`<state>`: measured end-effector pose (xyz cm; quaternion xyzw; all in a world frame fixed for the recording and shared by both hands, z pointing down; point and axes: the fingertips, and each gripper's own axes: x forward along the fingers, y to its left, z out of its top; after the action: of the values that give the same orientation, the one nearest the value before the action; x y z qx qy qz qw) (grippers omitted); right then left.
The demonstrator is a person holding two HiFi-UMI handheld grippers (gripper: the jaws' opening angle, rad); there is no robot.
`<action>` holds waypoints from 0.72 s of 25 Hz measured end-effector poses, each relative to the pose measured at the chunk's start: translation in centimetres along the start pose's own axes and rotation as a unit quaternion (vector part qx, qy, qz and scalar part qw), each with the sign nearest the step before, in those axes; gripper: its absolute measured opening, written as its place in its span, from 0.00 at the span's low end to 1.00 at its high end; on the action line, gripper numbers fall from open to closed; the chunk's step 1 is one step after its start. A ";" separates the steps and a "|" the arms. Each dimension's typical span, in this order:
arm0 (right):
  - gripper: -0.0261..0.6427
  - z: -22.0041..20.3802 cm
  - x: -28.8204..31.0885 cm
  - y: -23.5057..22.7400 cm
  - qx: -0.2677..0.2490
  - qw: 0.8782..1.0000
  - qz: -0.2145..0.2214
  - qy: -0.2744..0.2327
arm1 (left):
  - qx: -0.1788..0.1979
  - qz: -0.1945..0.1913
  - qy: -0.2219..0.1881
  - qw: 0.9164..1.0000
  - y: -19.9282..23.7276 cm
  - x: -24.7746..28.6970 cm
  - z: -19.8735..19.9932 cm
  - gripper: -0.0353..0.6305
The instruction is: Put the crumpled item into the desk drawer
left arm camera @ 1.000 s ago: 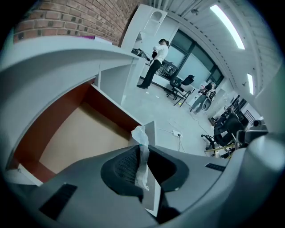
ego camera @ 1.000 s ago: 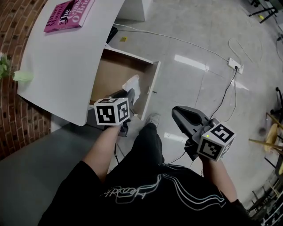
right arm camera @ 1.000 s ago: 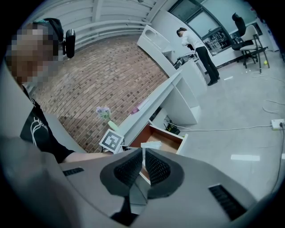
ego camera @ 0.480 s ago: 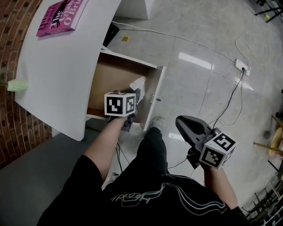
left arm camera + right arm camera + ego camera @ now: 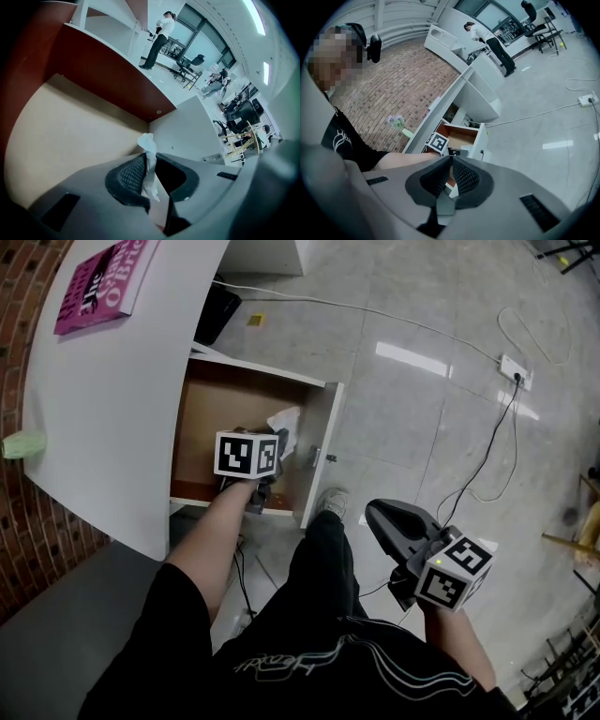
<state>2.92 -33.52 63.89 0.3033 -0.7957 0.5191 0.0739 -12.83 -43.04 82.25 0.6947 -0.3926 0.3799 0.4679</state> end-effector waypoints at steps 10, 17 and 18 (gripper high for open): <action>0.11 0.0 -0.2 -0.3 0.008 1.000 -0.007 -0.004 | -0.031 0.073 -0.017 0.997 3.2 0.3 1.1 0.46; 0.11 2.7 -2.3 4.2 -0.025 0.998 0.032 -0.043 | -0.062 0.140 -0.076 0.985 3.0 -4.3 1.7 0.56; 0.11 3.2 -2.7 5.0 -0.034 0.997 0.039 -0.048 | -0.063 0.141 -0.090 0.984 2.2 -5.3 2.1 0.56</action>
<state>2.94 -33.88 57.40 0.2937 -0.8269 0.4788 0.0256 -16.61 -44.63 77.74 0.6331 -0.5498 0.3527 0.4153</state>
